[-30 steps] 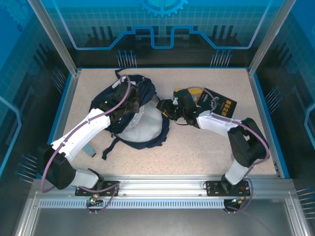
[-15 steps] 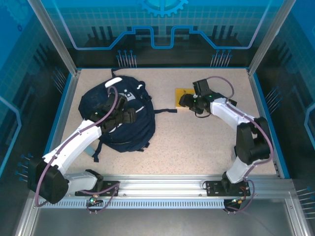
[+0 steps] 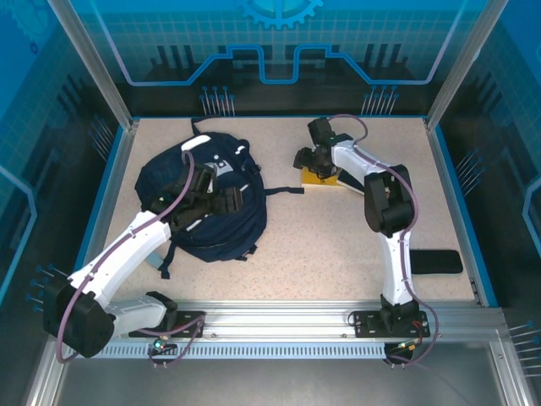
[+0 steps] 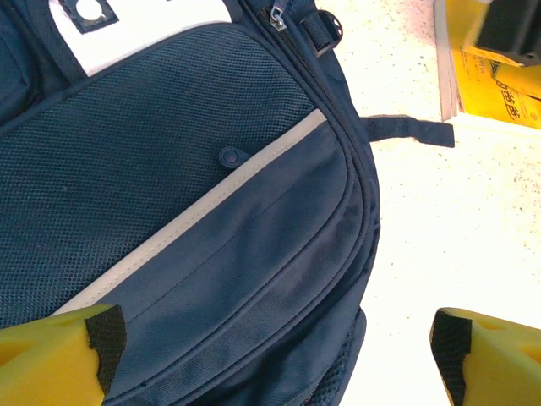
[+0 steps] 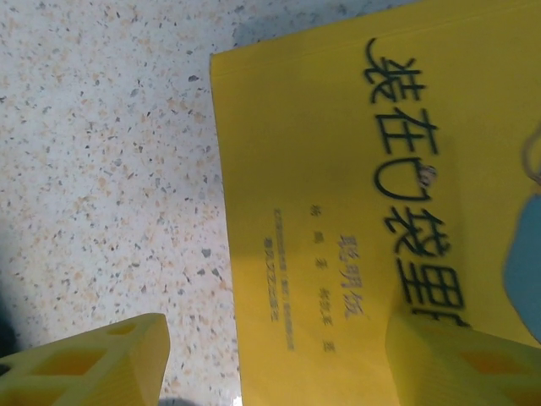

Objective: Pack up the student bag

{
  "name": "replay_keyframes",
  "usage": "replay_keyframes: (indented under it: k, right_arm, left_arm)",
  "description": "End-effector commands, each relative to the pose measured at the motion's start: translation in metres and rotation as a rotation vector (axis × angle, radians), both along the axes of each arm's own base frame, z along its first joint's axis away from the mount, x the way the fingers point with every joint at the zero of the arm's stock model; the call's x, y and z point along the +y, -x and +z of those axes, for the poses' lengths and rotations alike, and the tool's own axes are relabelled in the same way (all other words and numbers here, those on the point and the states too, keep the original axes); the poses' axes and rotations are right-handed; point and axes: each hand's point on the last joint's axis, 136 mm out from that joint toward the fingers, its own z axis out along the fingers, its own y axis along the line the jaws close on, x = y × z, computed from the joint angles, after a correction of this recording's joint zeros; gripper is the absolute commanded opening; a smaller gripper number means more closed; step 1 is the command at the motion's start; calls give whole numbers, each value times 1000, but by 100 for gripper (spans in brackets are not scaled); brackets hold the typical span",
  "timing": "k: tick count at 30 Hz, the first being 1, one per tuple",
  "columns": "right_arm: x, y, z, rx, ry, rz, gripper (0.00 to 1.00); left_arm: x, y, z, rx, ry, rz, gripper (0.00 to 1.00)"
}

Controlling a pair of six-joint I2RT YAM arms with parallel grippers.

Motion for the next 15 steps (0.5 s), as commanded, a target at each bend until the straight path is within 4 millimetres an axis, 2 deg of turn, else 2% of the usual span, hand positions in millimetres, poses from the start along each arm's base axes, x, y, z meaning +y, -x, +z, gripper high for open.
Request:
replay_keyframes:
  k: [1, 3, 7, 11, 15]
  right_arm:
    - [7, 11, -14, 70, 35, 45, 69]
    - [10, 19, -22, 98, 36, 67, 69]
    - [15, 49, -35, 184, 4, 129, 69]
    - [17, 82, -37, 241, -30, 191, 68]
    - [10, 120, -36, 276, -40, 236, 66]
  left_arm:
    - [-4, 5, 1, 5, 48, -9, 96]
    - [-5, 6, 0, 8, 50, -14, 96]
    - [-8, 5, 0, 9, 63, -27, 97]
    - [-12, 3, 0, 13, 70, -39, 98]
    - [-14, 1, 0, 21, 67, -47, 98]
